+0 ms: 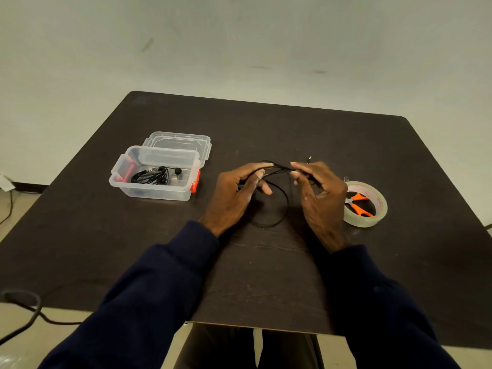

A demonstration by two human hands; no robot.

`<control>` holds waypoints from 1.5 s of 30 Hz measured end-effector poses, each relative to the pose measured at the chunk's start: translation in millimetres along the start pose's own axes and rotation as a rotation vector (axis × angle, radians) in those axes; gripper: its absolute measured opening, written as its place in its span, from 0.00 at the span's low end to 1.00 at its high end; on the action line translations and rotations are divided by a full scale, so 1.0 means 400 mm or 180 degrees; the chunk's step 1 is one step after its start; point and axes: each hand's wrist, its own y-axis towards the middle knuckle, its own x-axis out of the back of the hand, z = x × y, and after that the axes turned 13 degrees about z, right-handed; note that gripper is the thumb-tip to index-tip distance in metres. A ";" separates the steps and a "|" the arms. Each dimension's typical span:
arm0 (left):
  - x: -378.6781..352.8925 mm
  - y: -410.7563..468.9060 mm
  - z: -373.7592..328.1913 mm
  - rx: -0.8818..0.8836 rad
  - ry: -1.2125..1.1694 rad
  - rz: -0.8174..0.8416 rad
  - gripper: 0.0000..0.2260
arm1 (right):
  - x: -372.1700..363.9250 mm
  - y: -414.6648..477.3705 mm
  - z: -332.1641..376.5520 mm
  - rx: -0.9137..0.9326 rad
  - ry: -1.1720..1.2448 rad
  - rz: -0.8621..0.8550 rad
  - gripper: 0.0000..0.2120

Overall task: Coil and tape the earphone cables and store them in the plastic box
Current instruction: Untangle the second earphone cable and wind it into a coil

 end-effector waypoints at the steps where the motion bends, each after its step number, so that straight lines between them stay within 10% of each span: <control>1: 0.002 0.000 -0.004 0.0029 -0.0075 -0.0049 0.11 | 0.001 0.001 0.000 -0.0017 -0.0032 -0.0024 0.09; 11: 0.038 0.006 0.026 0.0586 -0.1312 -0.0895 0.18 | 0.005 -0.001 0.006 -0.0416 0.0403 -0.0556 0.05; 30: 0.019 -0.004 0.049 0.0148 0.0586 -0.0152 0.25 | 0.034 -0.001 0.050 -0.0511 0.1488 0.0745 0.08; 45: 0.011 -0.048 0.030 0.0592 0.1535 0.0426 0.17 | 0.039 0.039 0.026 -0.1400 -0.1463 0.0725 0.05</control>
